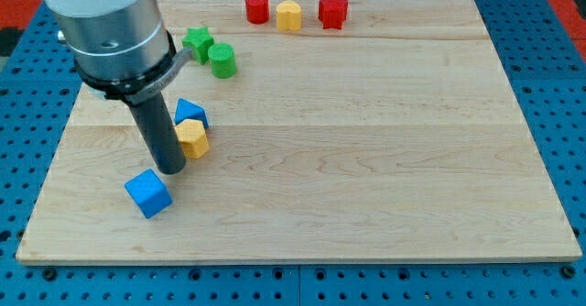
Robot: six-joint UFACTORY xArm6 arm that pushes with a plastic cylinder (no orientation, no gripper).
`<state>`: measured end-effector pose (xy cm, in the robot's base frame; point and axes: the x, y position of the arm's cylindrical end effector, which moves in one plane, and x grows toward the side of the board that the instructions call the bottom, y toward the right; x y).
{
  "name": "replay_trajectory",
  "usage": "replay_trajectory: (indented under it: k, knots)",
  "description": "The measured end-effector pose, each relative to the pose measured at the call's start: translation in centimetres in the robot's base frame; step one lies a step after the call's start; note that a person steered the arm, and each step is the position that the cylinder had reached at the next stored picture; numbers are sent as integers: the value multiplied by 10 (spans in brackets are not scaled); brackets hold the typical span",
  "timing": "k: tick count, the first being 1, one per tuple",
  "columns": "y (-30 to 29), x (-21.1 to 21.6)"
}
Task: Push the yellow hexagon into the red circle
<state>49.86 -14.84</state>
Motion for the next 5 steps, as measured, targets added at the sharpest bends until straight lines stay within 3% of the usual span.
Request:
replay_trajectory:
  k: [3,5]
  knots:
    - [111,-59]
    - [120,-24]
